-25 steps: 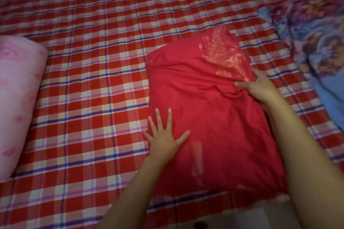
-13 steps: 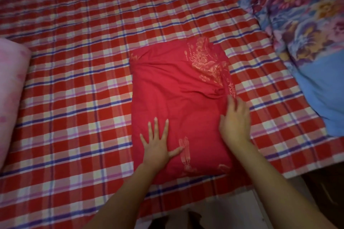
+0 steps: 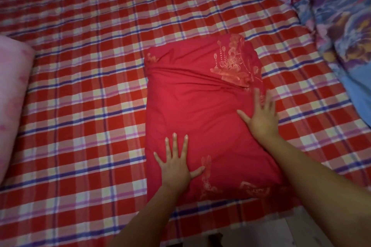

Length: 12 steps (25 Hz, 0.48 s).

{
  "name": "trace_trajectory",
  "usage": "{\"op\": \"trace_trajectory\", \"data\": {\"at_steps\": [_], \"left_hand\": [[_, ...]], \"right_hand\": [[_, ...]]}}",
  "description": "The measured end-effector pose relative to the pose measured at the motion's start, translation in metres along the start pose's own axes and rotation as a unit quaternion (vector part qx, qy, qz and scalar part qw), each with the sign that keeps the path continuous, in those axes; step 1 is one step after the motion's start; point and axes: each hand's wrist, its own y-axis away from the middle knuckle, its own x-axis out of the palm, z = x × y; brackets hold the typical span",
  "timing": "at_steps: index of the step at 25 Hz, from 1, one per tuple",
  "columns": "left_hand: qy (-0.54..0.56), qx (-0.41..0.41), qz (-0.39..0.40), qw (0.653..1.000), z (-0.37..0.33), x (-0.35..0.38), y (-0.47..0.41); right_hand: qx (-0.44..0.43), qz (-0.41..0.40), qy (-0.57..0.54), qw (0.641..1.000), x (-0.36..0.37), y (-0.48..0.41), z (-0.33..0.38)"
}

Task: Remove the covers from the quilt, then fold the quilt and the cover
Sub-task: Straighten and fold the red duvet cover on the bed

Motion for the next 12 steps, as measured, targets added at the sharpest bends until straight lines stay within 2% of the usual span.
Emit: {"op": "trace_trajectory", "data": {"at_steps": [1,3,5,7,9,10,12], "left_hand": [[0.005,0.003,0.022,1.000,-0.001,-0.003,0.000],[0.015,0.004,0.080,0.997,-0.003,-0.014,0.000],[0.073,-0.006,0.123,0.990,-0.004,-0.036,-0.002],[0.227,-0.025,0.116,0.967,-0.013,-0.065,-0.003],[0.405,-0.023,0.074,0.911,-0.030,-0.096,-0.009],[0.489,-0.010,0.081,0.869,-0.043,-0.113,-0.014],[0.640,0.016,0.135,0.756,-0.073,-0.157,-0.020]], "right_hand": [[0.082,0.004,-0.086,0.993,0.002,0.012,-0.006],[0.170,0.030,-0.163,0.972,0.002,0.030,-0.019],[0.210,0.095,-0.274,0.934,-0.014,0.036,-0.021],[0.199,0.181,-0.380,0.885,-0.038,0.039,-0.017],[0.161,0.244,-0.405,0.866,-0.069,0.043,0.000],[0.116,0.249,-0.399,0.875,-0.087,0.045,0.018],[0.002,0.194,-0.357,0.914,-0.132,0.048,0.068]]}}
